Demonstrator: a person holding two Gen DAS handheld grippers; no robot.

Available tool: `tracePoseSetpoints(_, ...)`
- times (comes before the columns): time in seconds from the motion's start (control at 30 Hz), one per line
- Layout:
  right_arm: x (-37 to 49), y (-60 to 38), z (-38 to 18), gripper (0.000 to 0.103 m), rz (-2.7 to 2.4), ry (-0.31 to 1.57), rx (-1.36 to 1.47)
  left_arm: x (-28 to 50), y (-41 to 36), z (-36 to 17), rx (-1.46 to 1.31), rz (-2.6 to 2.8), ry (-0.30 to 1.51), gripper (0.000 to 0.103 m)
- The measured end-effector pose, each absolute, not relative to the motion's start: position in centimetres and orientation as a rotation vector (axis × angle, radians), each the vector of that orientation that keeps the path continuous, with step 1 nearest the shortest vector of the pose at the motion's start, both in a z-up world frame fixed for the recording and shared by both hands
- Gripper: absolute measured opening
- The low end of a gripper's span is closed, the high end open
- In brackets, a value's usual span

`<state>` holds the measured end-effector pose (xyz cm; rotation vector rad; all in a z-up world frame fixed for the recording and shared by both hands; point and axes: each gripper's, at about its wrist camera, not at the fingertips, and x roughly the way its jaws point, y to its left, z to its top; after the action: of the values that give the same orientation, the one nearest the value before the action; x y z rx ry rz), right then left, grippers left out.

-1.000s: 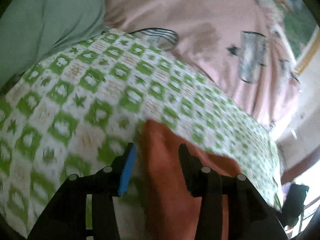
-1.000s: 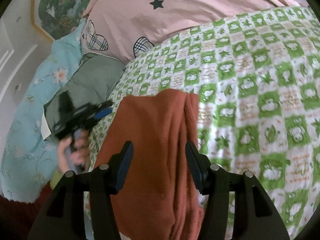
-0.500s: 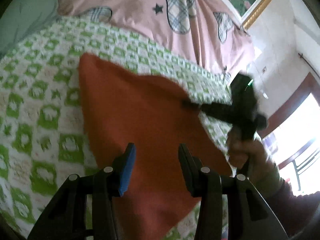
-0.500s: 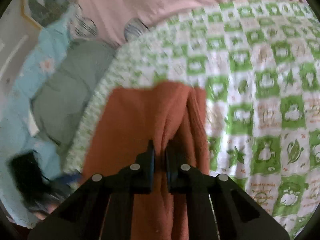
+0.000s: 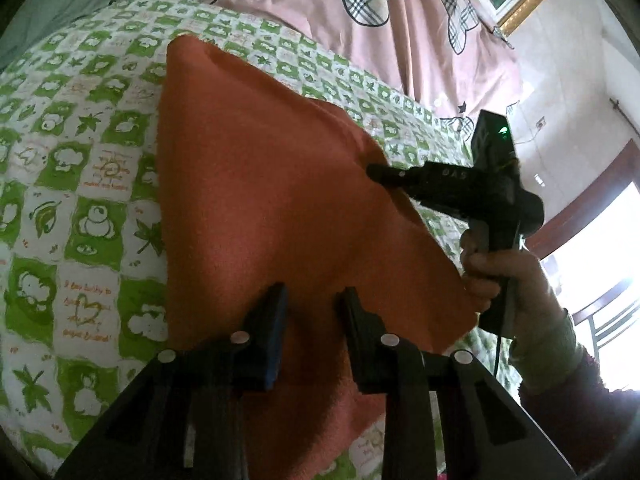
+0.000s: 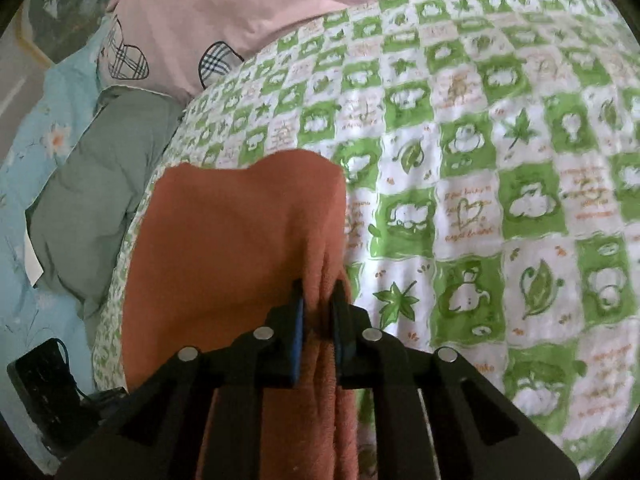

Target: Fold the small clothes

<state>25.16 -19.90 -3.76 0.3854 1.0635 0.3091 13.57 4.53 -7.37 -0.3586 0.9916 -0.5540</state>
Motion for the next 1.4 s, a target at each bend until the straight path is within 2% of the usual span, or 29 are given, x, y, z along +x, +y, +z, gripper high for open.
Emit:
tracePoseSetpoints(0.23, 26.0, -17.1, 1.6, 0.016, 0.412, 0.938, 0.372, 10.7, 6.0, -5.3, -0.351, -0.593, 0.955, 0.028)
tracePoseSetpoints(0.4, 30.5, -14.6, -3.5, 0.016, 0.356, 1.072, 0.347, 10.7, 5.3, -8.1, -0.362, -0.571, 1.013, 0.026)
tracePoseSetpoints(0.47, 31.8, -15.6, -5.7, 0.002, 0.303, 1.077, 0.36, 10.7, 5.3, -8.8, -0.384, -0.569, 1.004, 0.022)
tracePoseSetpoints(0.6, 32.3, -17.3, -5.6, 0.0, 0.267, 1.042, 0.429, 11.1, 5.4, -9.1, -0.404, -0.566, 1.023, 0.015)
tracePoseSetpoints(0.67, 31.2, -17.2, -4.3, 0.0, 0.256, 1.025, 0.399, 10.9, 5.8, -8.8, -0.41, -0.568, 1.038, 0.014)
tracePoseSetpoints(0.7, 30.4, -17.2, -3.7, 0.004, 0.268, 1.015, 0.401, 10.7, 6.1, -8.4, -0.413, -0.565, 1.043, 0.014)
tracePoseSetpoints(0.93, 21.3, -17.2, -0.6, 0.004, 0.388, 0.991, 0.388, 8.1, 7.4, -5.3, -0.372, -0.564, 0.972, 0.015)
tracePoseSetpoints(1.03, 16.6, -17.0, -1.3, 0.004, 0.414, 1.003, 0.35, 7.2, 7.0, -5.3, -0.306, -0.542, 0.972, 0.016)
tracePoseSetpoints(1.13, 13.7, -18.0, -4.5, 0.004, 0.298, 1.081, 0.261, 7.5, 7.0, -7.3, -0.293, -0.503, 1.026, 0.015)
tracePoseSetpoints(1.2, 12.5, -19.8, -6.3, 0.0, 0.285, 1.072, 0.316, 7.6, 7.5, -8.1, -0.322, -0.503, 1.032, 0.013)
tracePoseSetpoints(1.27, 12.1, -20.7, -6.3, 0.0, 0.277, 1.054, 0.369, 8.1, 7.5, -8.3, -0.339, -0.496, 1.035, 0.009)
tracePoseSetpoints(1.4, 11.8, -20.3, -6.0, 0.0, 0.263, 1.049, 0.334, 7.8, 8.0, -8.5, -0.345, -0.493, 1.03, 0.009)
